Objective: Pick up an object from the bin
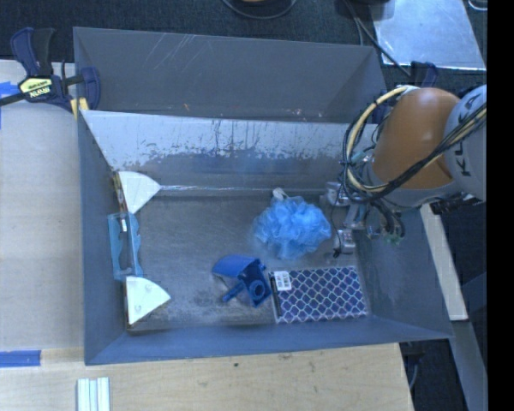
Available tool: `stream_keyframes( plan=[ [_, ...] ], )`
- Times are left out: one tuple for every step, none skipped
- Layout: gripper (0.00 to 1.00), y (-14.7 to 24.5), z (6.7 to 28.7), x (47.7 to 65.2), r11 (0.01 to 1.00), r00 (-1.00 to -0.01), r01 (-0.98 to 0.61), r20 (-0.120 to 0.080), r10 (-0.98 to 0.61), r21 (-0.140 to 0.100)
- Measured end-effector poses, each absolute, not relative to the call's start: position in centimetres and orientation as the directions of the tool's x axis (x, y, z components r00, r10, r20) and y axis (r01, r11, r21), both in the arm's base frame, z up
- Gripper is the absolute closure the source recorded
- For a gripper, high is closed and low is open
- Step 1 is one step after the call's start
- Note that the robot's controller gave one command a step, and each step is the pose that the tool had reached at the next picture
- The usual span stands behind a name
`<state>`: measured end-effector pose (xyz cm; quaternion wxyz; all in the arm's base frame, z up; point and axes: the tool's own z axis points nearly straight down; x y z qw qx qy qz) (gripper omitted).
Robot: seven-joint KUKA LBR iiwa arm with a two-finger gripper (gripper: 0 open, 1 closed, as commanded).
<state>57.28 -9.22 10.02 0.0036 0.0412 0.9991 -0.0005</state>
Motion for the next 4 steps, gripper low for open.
stream_keyframes(
  plan=[
    [0.0, -6.3, 7.1, 58.4, 0.995, -0.995, -0.098, -0.006, -0.098, -0.001],
    [0.0, -3.1, 7.3, 60.8, 0.998, -0.998, -0.057, -0.012, -0.057, -0.001],
    [1.0, -3.4, 7.1, 62.5, 0.982, -0.982, -0.191, -0.012, -0.191, -0.003],
    [1.0, -3.4, 7.1, 62.5, 0.982, -0.981, -0.191, -0.012, -0.191, -0.003]
  ],
)
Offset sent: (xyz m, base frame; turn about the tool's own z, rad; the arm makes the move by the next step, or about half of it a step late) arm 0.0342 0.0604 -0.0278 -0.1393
